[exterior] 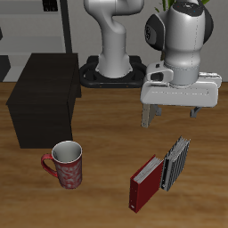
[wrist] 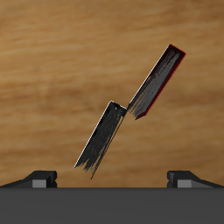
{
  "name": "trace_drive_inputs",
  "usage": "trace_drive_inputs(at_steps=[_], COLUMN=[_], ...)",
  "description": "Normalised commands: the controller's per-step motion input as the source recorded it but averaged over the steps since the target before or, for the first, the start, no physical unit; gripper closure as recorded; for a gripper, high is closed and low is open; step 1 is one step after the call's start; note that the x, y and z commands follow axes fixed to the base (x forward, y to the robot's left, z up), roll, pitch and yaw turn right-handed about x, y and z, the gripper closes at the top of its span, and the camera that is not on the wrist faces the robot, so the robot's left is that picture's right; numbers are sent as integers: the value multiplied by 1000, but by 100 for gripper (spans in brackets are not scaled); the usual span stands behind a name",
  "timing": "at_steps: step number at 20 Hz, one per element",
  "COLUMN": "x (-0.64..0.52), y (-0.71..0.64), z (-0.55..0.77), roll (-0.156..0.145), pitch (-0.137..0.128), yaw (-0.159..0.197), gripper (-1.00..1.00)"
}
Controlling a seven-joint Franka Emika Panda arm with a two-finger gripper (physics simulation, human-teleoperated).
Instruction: Place the striped book upright on top of the shelf and place the red book upright on top of the shelf
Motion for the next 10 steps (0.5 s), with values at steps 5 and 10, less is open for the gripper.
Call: trace_drive_inputs(at_steps=[5, 10], x=[119, 59], y=[59, 0], z=[-319, -179], roll=[-2, 15], pitch=[-10, -8], yaw=[-25, -17], gripper=[-100, -100])
